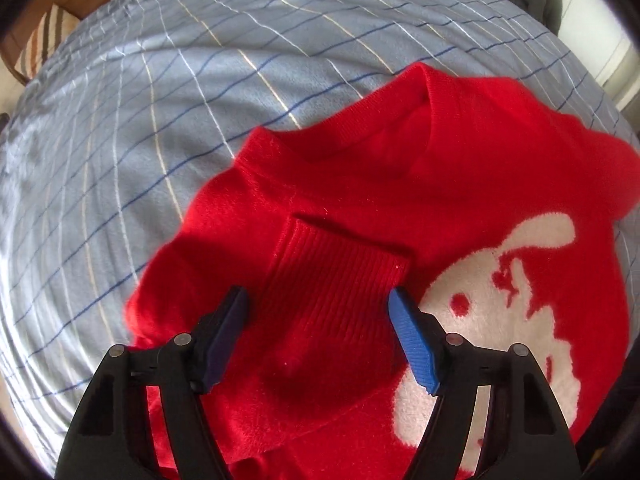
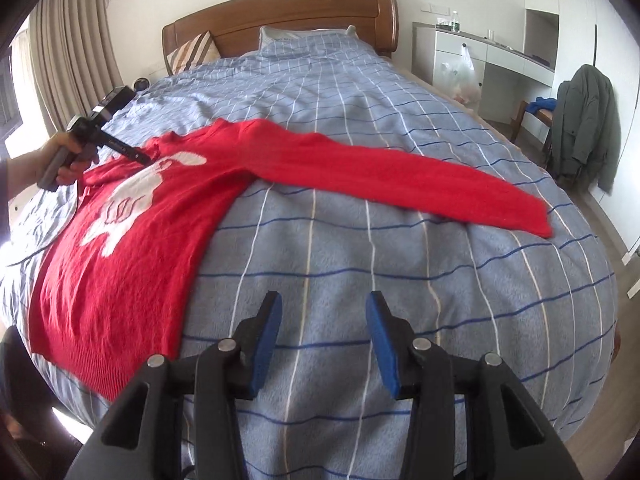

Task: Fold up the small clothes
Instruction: 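Grasp the cuff of the other sleeve with the left tool, then pull the sleeve straight out from the collar with the left tool and release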

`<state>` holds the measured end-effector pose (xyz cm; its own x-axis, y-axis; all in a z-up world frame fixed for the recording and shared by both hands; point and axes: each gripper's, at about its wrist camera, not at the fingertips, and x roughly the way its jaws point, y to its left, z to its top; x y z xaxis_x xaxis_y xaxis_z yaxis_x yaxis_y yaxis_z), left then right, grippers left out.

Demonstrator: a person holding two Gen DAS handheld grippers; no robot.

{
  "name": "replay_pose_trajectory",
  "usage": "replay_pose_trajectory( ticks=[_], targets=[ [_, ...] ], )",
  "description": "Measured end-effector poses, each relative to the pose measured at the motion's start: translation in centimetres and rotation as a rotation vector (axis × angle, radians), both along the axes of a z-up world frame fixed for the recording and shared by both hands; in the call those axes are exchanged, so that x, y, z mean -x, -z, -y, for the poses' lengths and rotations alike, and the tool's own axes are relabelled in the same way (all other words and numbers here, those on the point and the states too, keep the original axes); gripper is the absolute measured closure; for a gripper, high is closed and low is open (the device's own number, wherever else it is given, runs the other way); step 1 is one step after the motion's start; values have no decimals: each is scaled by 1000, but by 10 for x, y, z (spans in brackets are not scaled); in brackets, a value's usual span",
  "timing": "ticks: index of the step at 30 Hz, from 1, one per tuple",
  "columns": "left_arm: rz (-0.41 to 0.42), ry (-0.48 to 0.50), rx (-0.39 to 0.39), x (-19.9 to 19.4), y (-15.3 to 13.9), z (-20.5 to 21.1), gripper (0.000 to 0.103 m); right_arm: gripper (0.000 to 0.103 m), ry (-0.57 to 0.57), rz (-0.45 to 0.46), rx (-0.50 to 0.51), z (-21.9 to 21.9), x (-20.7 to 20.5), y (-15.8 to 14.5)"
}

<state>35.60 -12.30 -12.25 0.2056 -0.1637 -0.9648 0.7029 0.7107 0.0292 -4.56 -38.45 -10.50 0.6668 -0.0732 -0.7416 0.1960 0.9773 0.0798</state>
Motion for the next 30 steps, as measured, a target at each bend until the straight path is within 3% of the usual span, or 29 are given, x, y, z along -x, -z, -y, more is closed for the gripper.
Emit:
replay_pose_trajectory(
  ticks=[3, 7, 11, 13, 16, 18, 23, 28, 29, 30],
  targets=[
    [-79, -37, 100, -3, 0, -11, 90, 59, -21, -17, 34, -9, 3, 5],
    [43, -150, 236, 2, -46, -50, 92, 59, -23, 10, 23, -15, 4, -3],
    [165, -482, 461, 8, -112, -158, 91, 59, -55, 49, 39, -30, 7, -15],
    [215, -677, 514, 12, -131, -222, 91, 59, -72, 61, 40, -39, 9, -19],
    [304, -954, 475, 32, -135, -310, 91, 59, -96, 71, 26, -52, 10, -21],
    [329, -1072, 414, 46, -124, -351, 91, 59, -119, 69, 20, -63, 10, -20],
    [219, -1215, 391, 68, -69, -402, 91, 59, -171, 48, 1, -86, 7, -14],
    [228, -1286, 487, 86, -64, -427, 92, 59, -196, 40, 8, -99, 4, -17],
    [263, -1280, 489, 87, -68, -432, 91, 59, -200, 40, 13, -101, 4, -17],
    [287, -1286, 439, 83, -68, -436, 90, 59, -204, 39, 14, -102, 4, -17]
  ],
)
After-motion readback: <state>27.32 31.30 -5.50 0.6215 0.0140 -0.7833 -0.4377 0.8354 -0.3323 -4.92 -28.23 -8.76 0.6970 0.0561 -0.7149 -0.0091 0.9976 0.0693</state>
